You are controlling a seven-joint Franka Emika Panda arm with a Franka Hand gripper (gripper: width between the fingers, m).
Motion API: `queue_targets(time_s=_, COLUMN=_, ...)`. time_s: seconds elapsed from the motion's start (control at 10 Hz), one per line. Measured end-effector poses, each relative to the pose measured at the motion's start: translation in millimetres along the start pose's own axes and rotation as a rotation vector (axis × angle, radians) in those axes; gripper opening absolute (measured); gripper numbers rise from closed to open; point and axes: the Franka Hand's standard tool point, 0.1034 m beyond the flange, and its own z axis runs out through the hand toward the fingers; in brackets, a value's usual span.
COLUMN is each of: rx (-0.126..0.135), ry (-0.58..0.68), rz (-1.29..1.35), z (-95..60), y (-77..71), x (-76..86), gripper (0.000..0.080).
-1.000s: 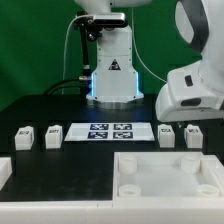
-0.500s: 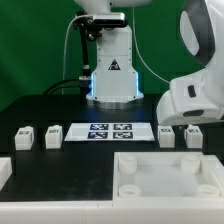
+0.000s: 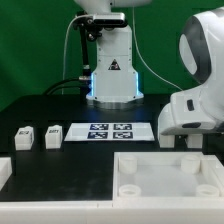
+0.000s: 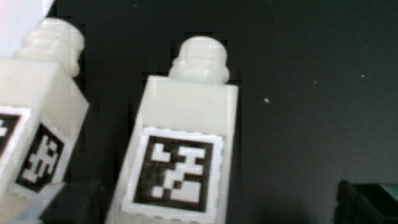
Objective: Assemble one leg
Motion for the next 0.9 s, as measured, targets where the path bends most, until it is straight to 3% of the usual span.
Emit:
queue_targets(time_s=0.2, rx=0.000, ry=0.000, rz=0.000, z=-0.2, y=-0.1, x=0.1, gripper=0.0649)
queue_targets(time_s=0.3, rx=0.000, ry=0.000, rz=0.000, z=-0.2, y=-0.1, x=0.1, gripper=0.0514)
queue_targets(time_s=0.4, rx=0.000, ry=0.000, rz=0.000, z=-0.2, y=-0.1, x=0.1, gripper=0.0514)
queue_targets(time_s=0.5, rx=0.000, ry=0.000, rz=0.000, z=-0.2, y=-0.1, x=0.1, gripper=0.0376)
queue_targets(time_s=0.6, rx=0.000, ry=0.000, rz=0.000, z=-0.2, y=-0.1, x=0.1, gripper=0.0289)
queue_targets(time_s=0.9, rx=0.000, ry=0.000, rz=0.000, z=-0.2, y=-0.1, x=0.1, gripper=0.0290)
